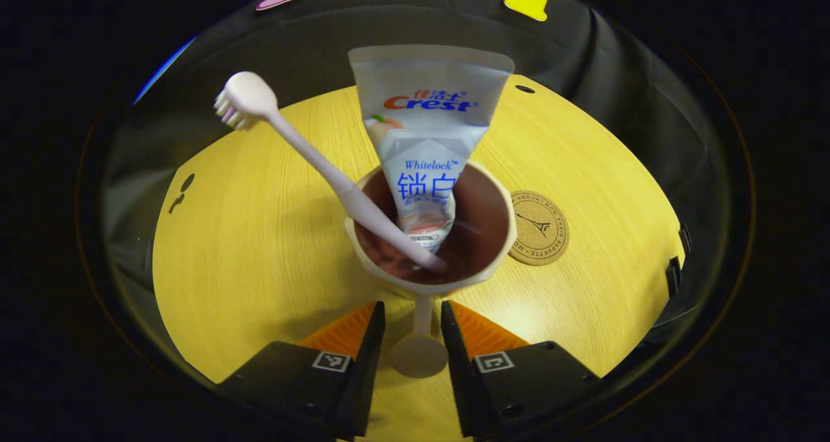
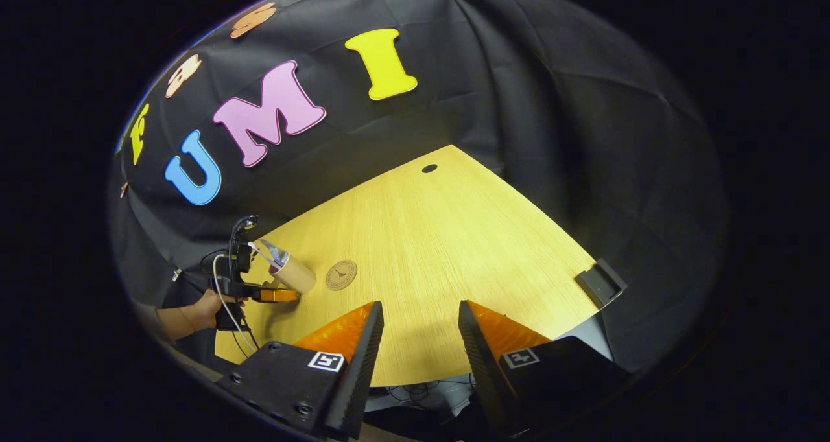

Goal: Put the toothbrush and toothpaste on the desktop into the cup, then pick up the cup and place it on the coaster on the desktop.

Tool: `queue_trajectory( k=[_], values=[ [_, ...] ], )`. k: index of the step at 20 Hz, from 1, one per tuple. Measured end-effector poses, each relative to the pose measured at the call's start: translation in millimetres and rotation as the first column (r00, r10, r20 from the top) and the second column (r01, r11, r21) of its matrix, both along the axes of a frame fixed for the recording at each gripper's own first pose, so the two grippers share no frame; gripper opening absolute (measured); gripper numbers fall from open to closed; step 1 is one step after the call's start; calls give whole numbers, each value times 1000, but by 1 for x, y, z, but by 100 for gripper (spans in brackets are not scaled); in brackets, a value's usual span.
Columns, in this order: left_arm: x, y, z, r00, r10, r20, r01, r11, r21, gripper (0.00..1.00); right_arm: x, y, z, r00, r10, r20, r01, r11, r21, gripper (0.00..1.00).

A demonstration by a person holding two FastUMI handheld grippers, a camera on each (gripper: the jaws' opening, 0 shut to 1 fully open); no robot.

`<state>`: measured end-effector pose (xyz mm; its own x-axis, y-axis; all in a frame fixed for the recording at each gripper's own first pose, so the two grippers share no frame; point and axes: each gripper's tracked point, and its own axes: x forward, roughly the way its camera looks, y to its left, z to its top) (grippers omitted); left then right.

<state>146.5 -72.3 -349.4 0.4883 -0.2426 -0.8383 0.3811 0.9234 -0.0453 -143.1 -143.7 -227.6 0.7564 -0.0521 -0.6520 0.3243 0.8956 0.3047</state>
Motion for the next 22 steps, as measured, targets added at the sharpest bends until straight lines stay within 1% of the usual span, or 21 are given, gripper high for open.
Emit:
queue_trajectory(
  k=[1,2,3,4,5,6,7,8,10,12,13,14,18,22],
  values=[
    [-2,-1,-1,1000,-6,-8,6,1000,1,46,0,0,0,1000,-2,-3,2,1000,4,72],
    [-2,-1,-3,1000,-7,-10,7,1000,9,36,0,-1,-1,1000,-6,-3,6,1000,7,73],
    [-2,-1,-1,1000,-3,-12,3,1000,6,32,0,-2,-1,1000,-9,-5,9,1000,9,73],
    [-2,-2,-1,1000,5,-12,-5,1000,-5,36,0,-2,-1,1000,-11,-5,11,1000,11,73],
    [-1,-2,0,1000,12,-10,-13,1000,-18,30,0,-2,-1,1000,-11,-5,11,1000,11,73],
    [-1,-2,0,1000,13,-7,-14,1000,-28,34,0,-2,-1,1000,-11,-5,12,1000,11,72],
    [-2,-1,0,1000,13,-4,-14,1000,-25,33,0,-3,0,1000,-12,-4,12,1000,11,72],
    [-1,0,0,1000,15,3,-15,1000,-19,23,0,-3,0,1000,-13,-5,13,1000,12,73],
    [2,2,5,999,21,30,-20,1000,-14,28,-2,-4,-2,1000,-16,-8,16,1000,16,73],
    [2,3,9,999,29,39,-29,1000,-7,27,-3,-5,-1,1000,-17,-9,17,1000,16,73],
    [0,1,10,999,30,39,-29,999,-16,31,-2,-6,-1,1000,-16,-7,16,1000,16,73],
    [-1,3,11,999,29,39,-29,999,-19,27,-1,-6,0,1000,-14,-7,14,1000,17,73],
    [-5,-2,25,998,17,66,-16,1000,-20,27,1,-8,1,1000,-2,-4,2,1000,19,73],
    [-8,-23,38,996,6,86,-2,998,-56,26,0,-12,2,1000,10,-6,-9,1000,24,73]
  ],
)
